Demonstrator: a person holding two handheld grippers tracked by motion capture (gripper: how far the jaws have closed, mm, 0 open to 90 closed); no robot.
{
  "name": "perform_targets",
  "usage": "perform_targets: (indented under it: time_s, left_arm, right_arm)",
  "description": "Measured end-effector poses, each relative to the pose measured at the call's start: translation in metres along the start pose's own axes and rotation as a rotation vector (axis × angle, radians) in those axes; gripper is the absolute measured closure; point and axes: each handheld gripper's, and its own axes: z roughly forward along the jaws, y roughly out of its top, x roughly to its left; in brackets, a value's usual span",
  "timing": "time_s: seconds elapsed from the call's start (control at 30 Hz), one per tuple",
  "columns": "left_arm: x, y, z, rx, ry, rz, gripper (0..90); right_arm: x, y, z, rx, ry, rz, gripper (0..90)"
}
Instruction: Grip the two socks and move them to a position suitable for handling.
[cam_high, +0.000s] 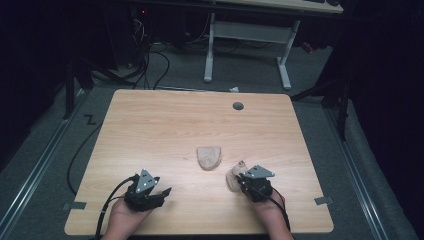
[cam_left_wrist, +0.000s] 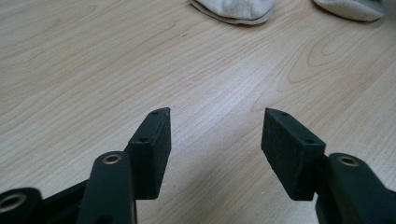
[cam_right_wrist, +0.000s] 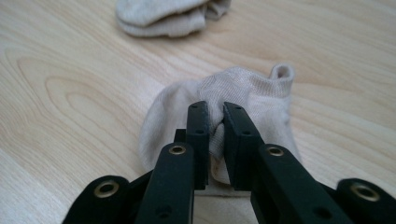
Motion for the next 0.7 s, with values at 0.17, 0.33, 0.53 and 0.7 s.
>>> perform_targets:
  time_s: [0.17,0.33,0.53,0.7]
  left_arm:
    - [0.001,0.000,-0.001,-0.002,0.000,-0.001,43.1]
    - [0.000,0.000,0.000,0.000,-0.005,0.004,43.1]
    - [-0.001,0.001,0.001,0.003,-0.007,0.012,43.1]
    - [-0.001,0.001,0.001,0.004,-0.006,0.015,43.1]
  right_arm:
    - [-0.005,0.000,-0.003,-0.035,0.019,0.038,82.2]
    - [-0.012,0.001,-0.011,-0.097,0.039,0.096,82.2]
    - [-0.018,0.005,-0.026,-0.167,0.006,0.098,82.2]
    - [-0.021,0.008,-0.034,-0.199,0.001,0.100,82.3]
